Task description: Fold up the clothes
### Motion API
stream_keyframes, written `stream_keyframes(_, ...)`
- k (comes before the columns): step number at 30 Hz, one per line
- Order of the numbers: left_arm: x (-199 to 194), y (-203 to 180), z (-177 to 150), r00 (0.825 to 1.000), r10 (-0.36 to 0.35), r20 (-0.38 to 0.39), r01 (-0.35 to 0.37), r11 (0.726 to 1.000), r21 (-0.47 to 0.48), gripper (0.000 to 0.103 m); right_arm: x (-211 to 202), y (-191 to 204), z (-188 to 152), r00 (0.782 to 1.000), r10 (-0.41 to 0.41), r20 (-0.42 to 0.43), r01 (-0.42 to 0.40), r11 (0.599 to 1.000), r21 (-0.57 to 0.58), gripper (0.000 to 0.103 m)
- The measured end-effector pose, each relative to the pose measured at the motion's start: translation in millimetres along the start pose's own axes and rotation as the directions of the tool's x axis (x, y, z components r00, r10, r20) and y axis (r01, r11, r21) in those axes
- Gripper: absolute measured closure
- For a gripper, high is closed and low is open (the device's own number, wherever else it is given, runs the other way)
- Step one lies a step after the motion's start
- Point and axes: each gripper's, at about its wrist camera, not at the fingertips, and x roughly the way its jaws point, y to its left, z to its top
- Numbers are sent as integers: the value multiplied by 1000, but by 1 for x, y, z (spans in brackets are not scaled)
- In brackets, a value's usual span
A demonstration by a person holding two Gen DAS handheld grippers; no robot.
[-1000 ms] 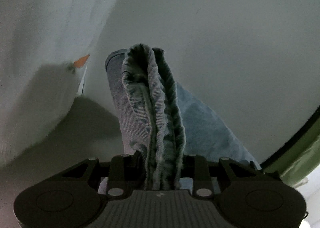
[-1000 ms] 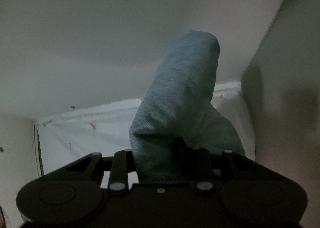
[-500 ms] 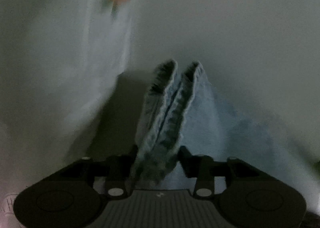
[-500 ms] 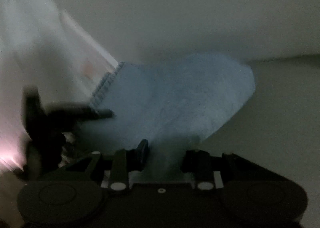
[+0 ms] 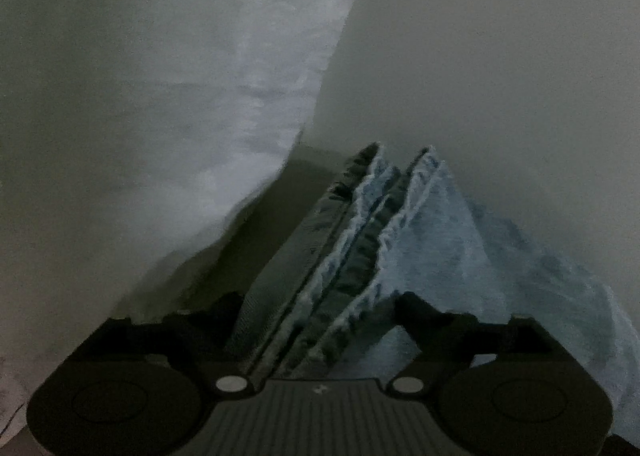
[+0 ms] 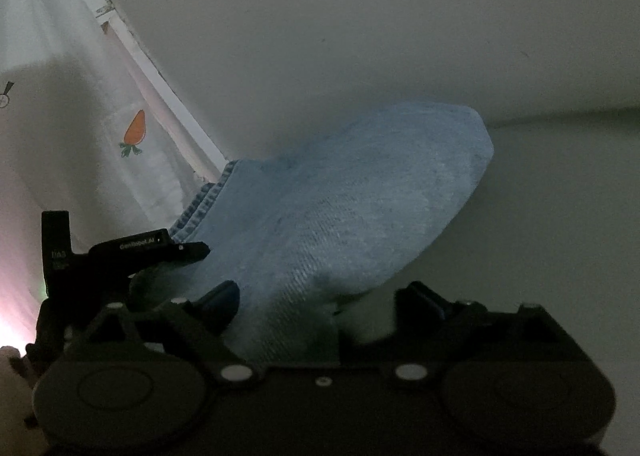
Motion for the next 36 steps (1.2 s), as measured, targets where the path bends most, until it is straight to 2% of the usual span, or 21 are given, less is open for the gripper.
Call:
stream_keyframes(1,-8,-4,-3,999,47,7,-47,999,18,8,7,9,0,1000,-3,-15,3,1000,-4,12)
stream_keyframes(3,-20,-19,-6,991,131,17,-132,989,62,7,8,14,7,998,-19,-66,18,1000,-15,11)
stream_keyframes(4,-29,-26,-8,988,153,19,-154,985,73,7,6,15,12,995,-36,-91,34,999,-23,6)
stream_keyframes(6,-52,-39,-14,990,139,29,-140,988,71,7,2,19,23,988,-88,-127,83,996,-43,3)
stream_keyframes(8,-85,-52,-21,988,142,67,-147,987,65,7,-11,23,30,984,-128,-125,116,988,-100,3)
stream_keyframes(10,-123,-67,-29,982,153,110,-159,986,50,7,-29,25,31,983,-144,-114,126,981,-151,3)
stream_keyframes(12,-164,-80,-37,981,126,149,-128,992,8,7,-46,27,32,982,-152,-110,129,973,-192,3)
stream_keyframes(15,-226,-102,-56,963,136,234,-125,990,-61,5,-78,35,35,984,-157,-84,130,955,-265,2)
stream_keyframes(19,-321,-133,-81,912,223,343,-179,971,-157,0,-120,48,35,990,-130,-49,105,934,-342,2)
stream_keyframes(23,-409,-172,-121,840,287,461,-211,955,-210,0,-165,64,35,996,-82,-27,64,911,-408,1)
stream_keyframes(25,-449,-190,-141,809,311,498,-233,949,-214,0,-187,72,35,998,-57,-18,44,897,-440,1)
stream_keyframes(27,-484,-207,-163,789,334,515,-253,941,-223,0,-209,80,35,999,-32,-9,24,881,-472,0)
stream_keyframes(30,-534,-229,-198,760,391,519,-272,917,-292,0,-242,95,33,1000,5,-3,-6,856,-518,0)
stream_keyframes(31,-550,-236,-212,735,422,530,-272,900,-340,0,-254,105,28,1000,21,-17,-26,846,-533,0)
stream_keyframes(32,-561,-241,-224,718,451,530,-271,883,-384,0,-268,114,24,998,43,-36,-56,833,-550,0)
stream_keyframes(34,-586,-252,-246,709,490,506,-267,852,-451,0,-293,129,15,994,88,-72,-113,807,-579,0)
stream_keyframes(36,-610,-265,-272,703,506,499,-275,841,-467,0,-318,143,5,987,127,-96,-159,784,-601,0)
